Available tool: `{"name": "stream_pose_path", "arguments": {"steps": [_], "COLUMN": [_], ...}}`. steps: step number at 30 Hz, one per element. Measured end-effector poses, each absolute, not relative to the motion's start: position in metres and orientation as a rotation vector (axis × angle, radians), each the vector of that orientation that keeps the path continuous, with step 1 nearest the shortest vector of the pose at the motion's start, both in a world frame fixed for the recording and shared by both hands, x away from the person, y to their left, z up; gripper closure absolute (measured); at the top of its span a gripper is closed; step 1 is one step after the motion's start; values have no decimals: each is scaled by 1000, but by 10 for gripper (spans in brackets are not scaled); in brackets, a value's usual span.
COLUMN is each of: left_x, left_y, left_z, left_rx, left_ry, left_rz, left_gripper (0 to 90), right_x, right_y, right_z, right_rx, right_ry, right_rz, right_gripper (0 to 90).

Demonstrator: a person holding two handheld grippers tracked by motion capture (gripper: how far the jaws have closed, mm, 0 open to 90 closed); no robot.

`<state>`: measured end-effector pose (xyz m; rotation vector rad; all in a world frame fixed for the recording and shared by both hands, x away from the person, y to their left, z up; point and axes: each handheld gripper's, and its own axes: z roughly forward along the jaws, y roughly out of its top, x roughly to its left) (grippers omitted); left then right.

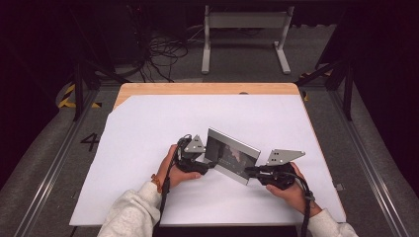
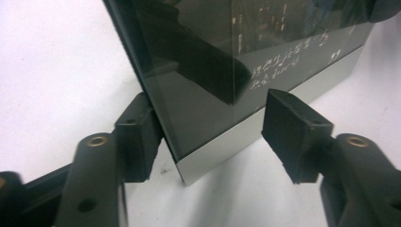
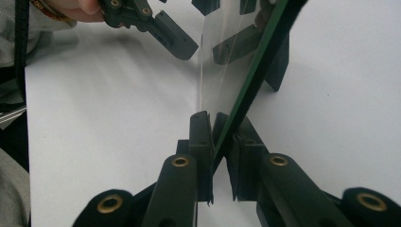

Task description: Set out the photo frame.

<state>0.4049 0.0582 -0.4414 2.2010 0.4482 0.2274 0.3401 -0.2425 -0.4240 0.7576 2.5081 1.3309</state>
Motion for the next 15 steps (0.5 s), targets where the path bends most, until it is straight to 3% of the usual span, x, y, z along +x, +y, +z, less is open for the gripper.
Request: {"name": "stream_pose_path", "arguments": {"steps": [7,15], "left_x": [404,401], "left_y": [65,68], "left_z": [-440,-439], "left_rx": [2213,2231], "left_ry": [432,408], "left_rz": [236,267], "left_gripper": [525,574], "right_x": [341,340], "right_y": [-243,-242], "right_z": [-424,-423], "right_rx": [764,769], "right_ry": [2502,2489], "right_rz": [1326,1312], "right_gripper": [811,808]}}
